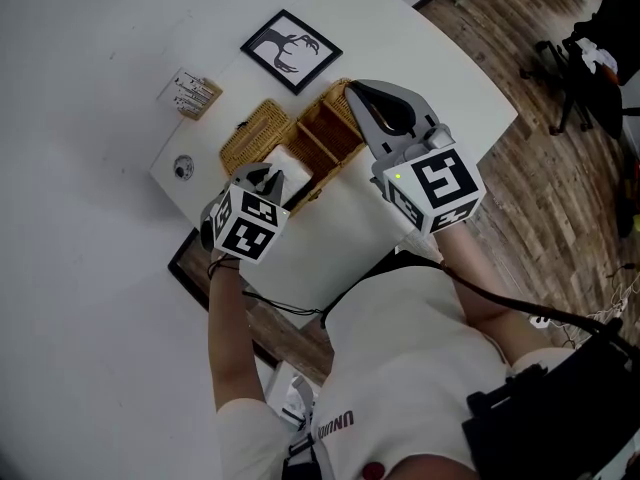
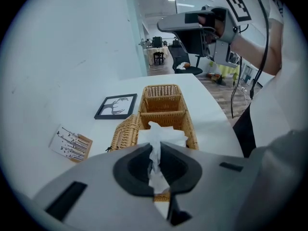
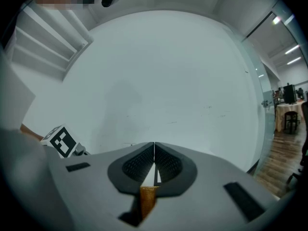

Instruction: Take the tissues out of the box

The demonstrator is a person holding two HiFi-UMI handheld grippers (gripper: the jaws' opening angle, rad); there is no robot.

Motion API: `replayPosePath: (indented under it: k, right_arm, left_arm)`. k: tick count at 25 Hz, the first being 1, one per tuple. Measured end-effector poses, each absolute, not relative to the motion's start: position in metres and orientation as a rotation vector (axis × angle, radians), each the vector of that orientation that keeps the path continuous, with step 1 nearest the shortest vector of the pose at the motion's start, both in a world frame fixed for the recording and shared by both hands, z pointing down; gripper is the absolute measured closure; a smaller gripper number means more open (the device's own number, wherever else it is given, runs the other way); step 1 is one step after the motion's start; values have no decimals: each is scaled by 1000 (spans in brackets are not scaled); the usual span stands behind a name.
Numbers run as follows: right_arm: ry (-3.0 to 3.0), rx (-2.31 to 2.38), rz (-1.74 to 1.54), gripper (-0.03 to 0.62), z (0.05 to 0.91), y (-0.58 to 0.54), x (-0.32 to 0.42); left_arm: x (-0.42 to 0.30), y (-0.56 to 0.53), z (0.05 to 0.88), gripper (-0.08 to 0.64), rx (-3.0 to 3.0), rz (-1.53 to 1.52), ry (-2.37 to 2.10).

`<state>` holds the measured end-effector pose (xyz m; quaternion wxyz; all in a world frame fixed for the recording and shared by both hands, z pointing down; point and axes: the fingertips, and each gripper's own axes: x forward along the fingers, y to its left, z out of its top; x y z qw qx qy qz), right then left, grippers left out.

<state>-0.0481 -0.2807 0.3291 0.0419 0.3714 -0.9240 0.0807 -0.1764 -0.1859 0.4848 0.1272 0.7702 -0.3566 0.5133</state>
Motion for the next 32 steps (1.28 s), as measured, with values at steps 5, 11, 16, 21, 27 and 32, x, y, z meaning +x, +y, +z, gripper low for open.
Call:
replayPosePath:
  k: [5,11,16,21,27,32]
  right_arm:
    - [-2833,1130,242,572,328,-277,-49]
    - [-2838,1126,237,572,326,-276,-49]
    - [-2839,1123,228,572,325,-275,-50]
    - [-2846,1117,220,572,322,-273,-52]
    - [-2848,1109,214,572,322,-272,-56]
    - [-2847,1101,199,572,320,-271,-57]
  left_arm:
    - [-179,-186,476,540,2249,1470,-1087]
    - [-179,-187,459,540,2276,1434,-1160]
    - [-182,-190,444,540,2303,1389,-1241]
    - [-185,-194,427,540,2321,1329,-1328]
    - [-188,-198,406,540,2356,1257,-1429]
    - [-190,-199,392,540,2372,1209,-1504]
